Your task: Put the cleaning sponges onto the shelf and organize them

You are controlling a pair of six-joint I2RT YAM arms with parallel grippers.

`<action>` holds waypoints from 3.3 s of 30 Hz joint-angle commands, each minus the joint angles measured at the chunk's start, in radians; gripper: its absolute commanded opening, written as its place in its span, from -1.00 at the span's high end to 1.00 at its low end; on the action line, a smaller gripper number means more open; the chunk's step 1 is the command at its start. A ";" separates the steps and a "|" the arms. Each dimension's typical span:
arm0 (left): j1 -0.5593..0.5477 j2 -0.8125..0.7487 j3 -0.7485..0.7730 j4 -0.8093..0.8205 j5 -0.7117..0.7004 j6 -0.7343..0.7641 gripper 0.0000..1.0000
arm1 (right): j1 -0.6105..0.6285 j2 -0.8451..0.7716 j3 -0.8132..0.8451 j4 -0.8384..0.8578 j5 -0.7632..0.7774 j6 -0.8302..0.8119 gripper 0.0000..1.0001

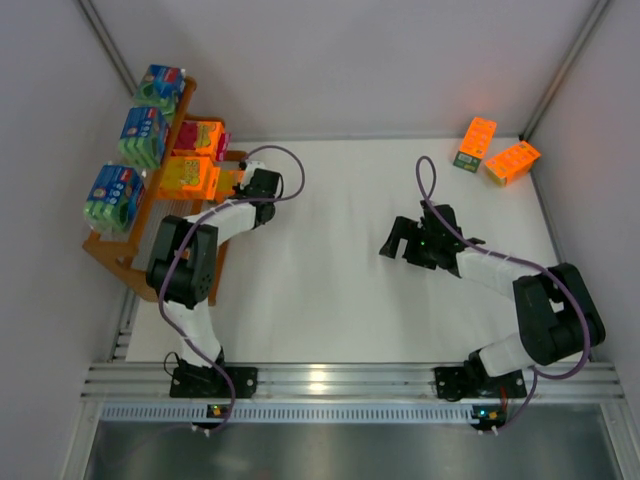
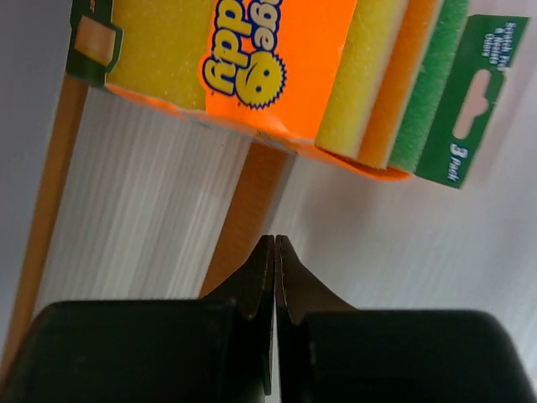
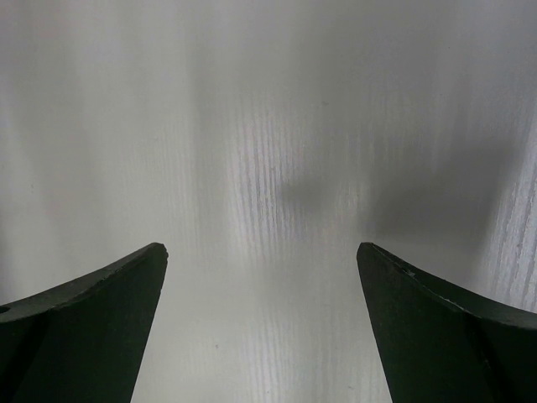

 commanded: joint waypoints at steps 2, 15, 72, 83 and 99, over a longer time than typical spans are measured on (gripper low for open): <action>0.016 0.069 0.085 0.056 -0.072 0.262 1.00 | -0.012 0.006 0.020 0.032 0.002 -0.007 -0.99; 0.014 0.202 0.168 0.054 -0.181 0.762 1.00 | -0.012 0.105 0.074 0.037 -0.029 0.008 -0.99; 0.250 0.446 0.245 0.543 0.072 1.643 1.00 | -0.006 0.377 0.299 -0.014 -0.103 0.050 -0.99; 0.266 0.419 0.193 0.542 0.109 1.657 1.00 | -0.005 0.366 0.311 -0.055 -0.100 0.030 -0.99; 0.059 0.184 0.064 0.383 0.073 1.409 1.00 | 0.000 0.293 0.265 -0.019 -0.123 -0.007 -0.99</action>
